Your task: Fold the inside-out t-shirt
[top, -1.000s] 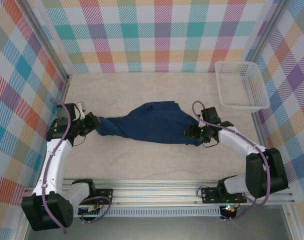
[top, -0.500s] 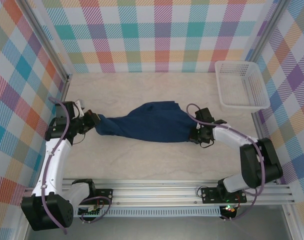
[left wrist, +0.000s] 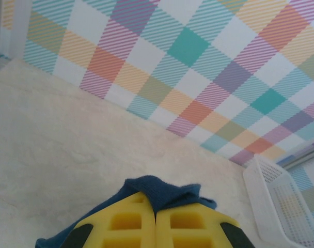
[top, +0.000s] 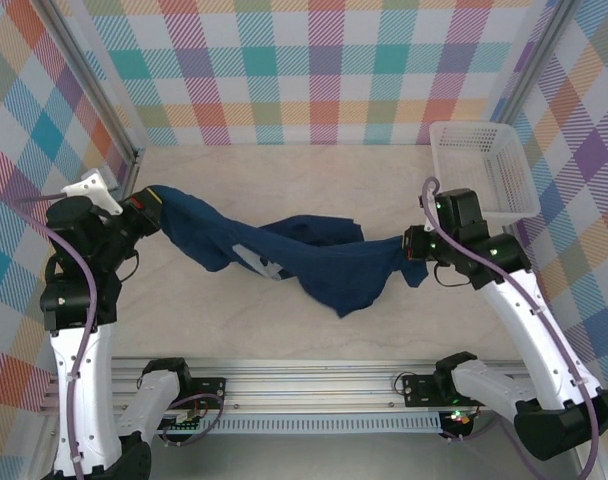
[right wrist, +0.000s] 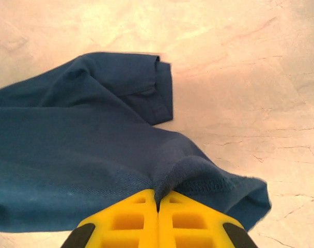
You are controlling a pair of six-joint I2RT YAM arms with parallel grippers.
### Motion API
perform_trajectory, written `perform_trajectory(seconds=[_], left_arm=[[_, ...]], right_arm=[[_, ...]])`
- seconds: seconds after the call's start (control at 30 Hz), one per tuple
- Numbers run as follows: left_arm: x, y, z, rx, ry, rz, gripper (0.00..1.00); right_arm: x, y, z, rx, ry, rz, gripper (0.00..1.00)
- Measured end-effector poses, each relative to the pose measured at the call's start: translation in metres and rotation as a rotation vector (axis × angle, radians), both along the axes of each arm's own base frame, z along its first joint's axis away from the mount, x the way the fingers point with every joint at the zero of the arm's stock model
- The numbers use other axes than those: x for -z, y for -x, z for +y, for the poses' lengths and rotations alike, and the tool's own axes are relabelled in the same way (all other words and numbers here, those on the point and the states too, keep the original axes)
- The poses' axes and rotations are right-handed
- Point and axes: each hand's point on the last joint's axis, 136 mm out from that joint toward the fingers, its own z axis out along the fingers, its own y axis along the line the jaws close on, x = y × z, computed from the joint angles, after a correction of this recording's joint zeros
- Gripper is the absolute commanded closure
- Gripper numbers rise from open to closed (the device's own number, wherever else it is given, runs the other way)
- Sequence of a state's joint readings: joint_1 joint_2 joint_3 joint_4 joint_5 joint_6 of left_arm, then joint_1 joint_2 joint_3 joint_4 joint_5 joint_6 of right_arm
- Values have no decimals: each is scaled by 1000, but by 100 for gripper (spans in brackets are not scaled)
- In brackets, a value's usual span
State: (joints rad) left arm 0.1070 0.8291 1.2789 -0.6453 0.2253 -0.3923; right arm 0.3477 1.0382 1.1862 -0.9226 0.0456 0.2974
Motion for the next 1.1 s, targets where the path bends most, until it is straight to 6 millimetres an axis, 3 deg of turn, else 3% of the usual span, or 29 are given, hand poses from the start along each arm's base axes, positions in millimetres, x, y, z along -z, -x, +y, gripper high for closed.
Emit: perform_trajectory(seconds=[0.07, 0.17, 0.3, 0.4, 0.47, 0.53, 0.67, 0.73, 1.1], left_arm=[[5, -3, 2, -9, -1, 18, 100], [30, -17, 2, -2, 10, 94, 100], [83, -41, -2, 35, 41, 237, 100], [119, -47, -6, 55, 60, 329, 100], [132, -46, -8, 65, 68, 360, 100], [134, -46, -10, 73, 71, 360, 100], [131, -49, -11, 81, 71, 340, 100], [130, -50, -12, 86, 72, 333, 100], [132, -50, -19, 117, 79, 332, 100]], right_arm=[[9, -9, 0, -6, 39, 30, 100], [35, -43, 0, 6, 85, 100, 95], [92, -102, 1, 32, 133, 215, 73], [128, -125, 6, 28, 137, 268, 62], [139, -118, 14, 10, 128, 287, 58], [141, -99, 23, -11, 111, 290, 55], [142, -35, 41, -52, 66, 305, 52], [148, -14, 48, -59, 59, 329, 51], [220, 14, 66, -33, 254, 514, 54]])
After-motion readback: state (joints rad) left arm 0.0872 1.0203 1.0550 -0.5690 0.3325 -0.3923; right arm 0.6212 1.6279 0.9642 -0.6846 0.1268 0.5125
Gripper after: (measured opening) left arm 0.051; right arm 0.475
